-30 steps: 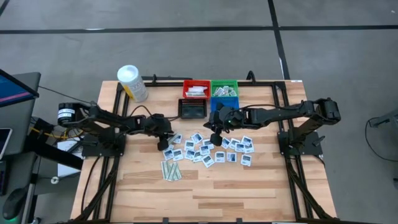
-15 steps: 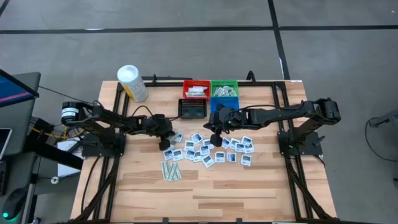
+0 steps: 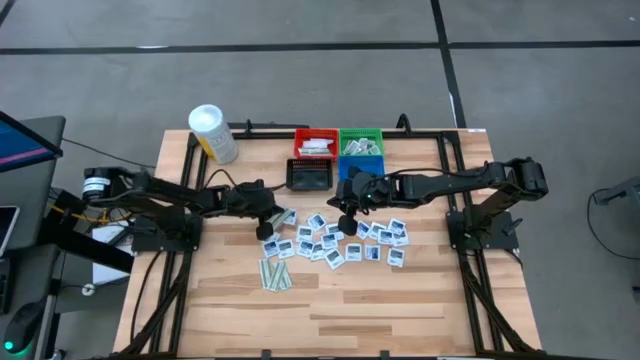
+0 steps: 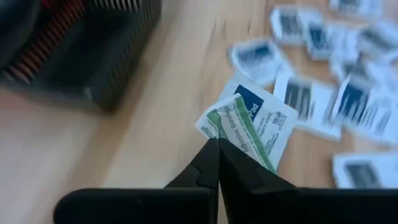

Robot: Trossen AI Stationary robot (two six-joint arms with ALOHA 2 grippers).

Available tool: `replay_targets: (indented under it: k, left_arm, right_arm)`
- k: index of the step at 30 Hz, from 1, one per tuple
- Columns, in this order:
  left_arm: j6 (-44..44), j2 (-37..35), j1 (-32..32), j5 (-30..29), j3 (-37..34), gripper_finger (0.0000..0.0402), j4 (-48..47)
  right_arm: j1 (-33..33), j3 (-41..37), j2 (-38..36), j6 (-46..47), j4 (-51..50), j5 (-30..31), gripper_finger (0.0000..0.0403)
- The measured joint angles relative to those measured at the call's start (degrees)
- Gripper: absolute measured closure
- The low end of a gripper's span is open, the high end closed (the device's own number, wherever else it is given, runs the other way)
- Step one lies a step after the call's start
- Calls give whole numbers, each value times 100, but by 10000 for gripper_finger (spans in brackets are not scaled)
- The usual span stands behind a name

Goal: Pick & Place First Aid Supplies
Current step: Put the bandage into the red basket

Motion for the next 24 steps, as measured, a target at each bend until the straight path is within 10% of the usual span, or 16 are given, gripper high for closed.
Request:
replay_targets:
  k: [14, 20, 24]
  left_arm:
    - [6, -538, 13, 365, 15, 397, 79]
    - [652, -300, -273, -985, 15, 398, 18]
    - [524, -313, -259, -454, 17, 396, 183]
  right_arm:
    - [4, -1, 0, 2, 4, -212, 397]
    - [27, -1, 0, 151, 13, -258, 397]
    - [117, -2, 0, 151, 9, -258, 397]
